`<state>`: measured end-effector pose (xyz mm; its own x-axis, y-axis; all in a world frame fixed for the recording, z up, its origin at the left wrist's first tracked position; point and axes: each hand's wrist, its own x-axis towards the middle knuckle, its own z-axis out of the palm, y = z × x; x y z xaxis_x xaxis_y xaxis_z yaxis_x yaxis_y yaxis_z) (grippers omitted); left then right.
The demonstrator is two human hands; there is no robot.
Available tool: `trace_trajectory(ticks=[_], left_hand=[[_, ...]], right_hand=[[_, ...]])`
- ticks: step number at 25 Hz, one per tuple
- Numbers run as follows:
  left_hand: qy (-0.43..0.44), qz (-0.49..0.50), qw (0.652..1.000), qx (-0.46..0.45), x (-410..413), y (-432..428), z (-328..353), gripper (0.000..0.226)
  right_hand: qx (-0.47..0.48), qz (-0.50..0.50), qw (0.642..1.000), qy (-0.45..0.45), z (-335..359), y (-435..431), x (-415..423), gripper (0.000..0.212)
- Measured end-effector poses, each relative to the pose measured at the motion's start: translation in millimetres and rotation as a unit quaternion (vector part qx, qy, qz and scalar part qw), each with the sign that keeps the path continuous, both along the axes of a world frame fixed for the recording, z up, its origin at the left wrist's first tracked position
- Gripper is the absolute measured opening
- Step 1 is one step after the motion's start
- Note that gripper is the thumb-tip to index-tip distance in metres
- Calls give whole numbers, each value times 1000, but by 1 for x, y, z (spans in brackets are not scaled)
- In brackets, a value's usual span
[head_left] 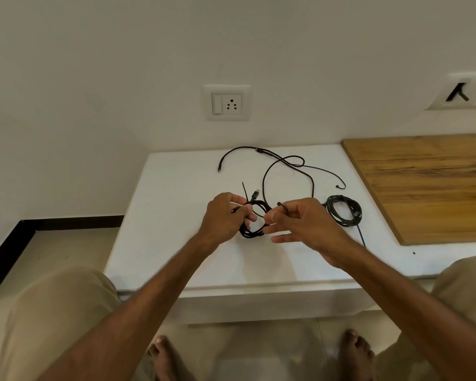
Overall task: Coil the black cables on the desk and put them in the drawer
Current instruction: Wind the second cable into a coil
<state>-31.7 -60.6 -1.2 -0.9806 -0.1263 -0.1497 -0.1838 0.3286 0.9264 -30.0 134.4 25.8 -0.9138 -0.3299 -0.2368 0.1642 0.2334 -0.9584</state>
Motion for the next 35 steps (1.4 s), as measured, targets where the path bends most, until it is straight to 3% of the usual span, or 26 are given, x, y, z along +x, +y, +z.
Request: trace_trajectory(ticks=[4, 9, 15, 19, 27, 35], left_hand=[[-7, 4, 1000, -22, 1, 6, -1, 13], [5, -13, 999, -47, 2, 9, 0, 12], [65, -124, 984, -113, 14, 20, 7, 11], [83, -139, 980, -113, 18, 24, 10, 8], [28, -105, 993, -51, 12, 14, 8, 11], [61, -119, 988, -78, 13, 15, 9, 9]], right_hand=[[37, -82, 990, 111, 1, -4, -2, 15], [-20, -96, 989, 113, 4, -5, -2, 16], [17, -116, 980, 160, 0, -4, -4, 16], [51, -84, 976, 193, -4, -3, -4, 12], [-53, -66, 990, 111, 5, -6, 0, 10], [-112, -35, 993, 26, 11, -1, 0, 14]])
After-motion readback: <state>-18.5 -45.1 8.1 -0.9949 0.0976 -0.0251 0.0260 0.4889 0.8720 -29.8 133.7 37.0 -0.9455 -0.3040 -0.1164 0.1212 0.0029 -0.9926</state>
